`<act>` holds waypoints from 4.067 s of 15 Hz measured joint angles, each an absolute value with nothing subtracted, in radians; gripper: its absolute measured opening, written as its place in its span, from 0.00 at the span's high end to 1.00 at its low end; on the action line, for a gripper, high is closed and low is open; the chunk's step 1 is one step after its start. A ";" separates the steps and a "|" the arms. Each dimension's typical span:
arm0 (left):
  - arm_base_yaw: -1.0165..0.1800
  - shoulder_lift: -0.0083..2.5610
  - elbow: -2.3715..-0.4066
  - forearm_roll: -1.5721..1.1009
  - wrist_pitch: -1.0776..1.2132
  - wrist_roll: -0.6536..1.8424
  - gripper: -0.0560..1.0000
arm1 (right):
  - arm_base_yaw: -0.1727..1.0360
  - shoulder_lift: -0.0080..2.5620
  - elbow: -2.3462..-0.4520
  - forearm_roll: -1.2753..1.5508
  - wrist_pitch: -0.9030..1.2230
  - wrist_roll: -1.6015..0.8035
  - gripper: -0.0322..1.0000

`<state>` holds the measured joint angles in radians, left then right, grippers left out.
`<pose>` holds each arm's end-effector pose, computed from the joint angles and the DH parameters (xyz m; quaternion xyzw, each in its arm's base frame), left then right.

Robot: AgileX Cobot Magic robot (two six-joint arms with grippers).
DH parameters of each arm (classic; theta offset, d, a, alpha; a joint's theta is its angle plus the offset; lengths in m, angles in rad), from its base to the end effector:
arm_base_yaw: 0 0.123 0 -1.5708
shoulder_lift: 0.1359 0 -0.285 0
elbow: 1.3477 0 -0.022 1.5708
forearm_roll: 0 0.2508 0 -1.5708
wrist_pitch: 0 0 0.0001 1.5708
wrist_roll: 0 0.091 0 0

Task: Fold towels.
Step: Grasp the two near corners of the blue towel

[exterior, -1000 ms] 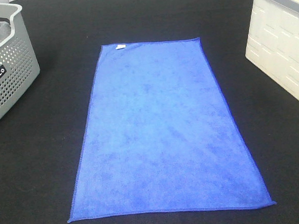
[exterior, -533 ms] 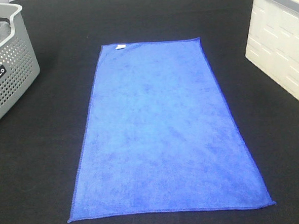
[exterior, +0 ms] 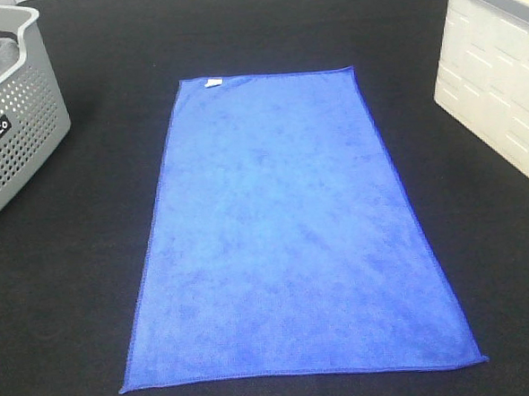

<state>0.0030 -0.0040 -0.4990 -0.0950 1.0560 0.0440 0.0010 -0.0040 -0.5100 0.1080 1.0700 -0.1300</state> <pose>-0.0053 -0.0075 0.2777 0.0192 0.8500 -0.0351 0.5252 -0.0073 0.0086 0.2797 -0.0584 0.8488 0.0201 0.5252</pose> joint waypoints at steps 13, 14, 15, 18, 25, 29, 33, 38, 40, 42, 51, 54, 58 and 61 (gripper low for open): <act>0.003 -0.004 -0.499 -0.095 1.056 0.044 0.26 | 0.001 -0.004 -0.510 0.108 1.070 -0.130 0.19; 0.003 -0.004 -0.499 -0.095 1.056 0.044 0.26 | 0.001 -0.004 -0.510 0.108 1.070 -0.130 0.19; 0.003 -0.004 -0.499 -0.095 1.056 0.044 0.26 | 0.001 -0.004 -0.510 0.108 1.070 -0.130 0.19; 0.003 -0.004 -0.499 -0.095 1.056 0.044 0.26 | 0.001 -0.004 -0.510 0.108 1.070 -0.130 0.19; 0.003 -0.004 -0.499 -0.095 1.056 0.044 0.26 | 0.001 -0.004 -0.510 0.108 1.070 -0.130 0.19; 0.003 -0.004 -0.499 -0.095 1.056 0.044 0.26 | 0.001 -0.004 -0.510 0.108 1.070 -0.130 0.19; 0.003 -0.004 -0.499 -0.097 1.056 0.044 0.26 | 0.001 -0.004 -0.510 0.108 1.070 -0.130 0.19; 0.003 0.017 -0.513 -0.175 0.897 0.024 0.26 | 0.001 0.127 -0.523 0.128 0.969 -0.048 0.20; 0.003 0.122 -0.495 -0.308 0.776 0.020 0.26 | 0.001 0.284 -0.525 0.224 0.909 -0.043 0.21; 0.003 0.271 -0.480 -0.470 0.739 0.020 0.26 | 0.001 0.422 -0.525 0.316 0.890 -0.043 0.22; 0.003 0.970 -0.478 -0.734 0.705 0.224 0.26 | 0.001 1.039 -0.525 0.403 0.808 -0.147 0.22; 0.003 1.226 -0.478 -0.929 0.679 0.457 0.26 | 0.001 1.218 -0.525 0.498 0.731 -0.222 0.23; 0.003 1.481 -0.478 -1.160 0.673 0.727 0.26 | 0.001 1.377 -0.526 0.691 0.631 -0.364 0.24; 0.003 1.640 -0.480 -1.349 0.645 0.917 0.26 | 0.001 1.486 -0.526 0.792 0.555 -0.455 0.24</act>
<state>0.0030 1.6400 -0.4800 -1.3490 0.6450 0.9170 0.0010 1.4860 -0.5260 0.7920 0.5550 -0.4550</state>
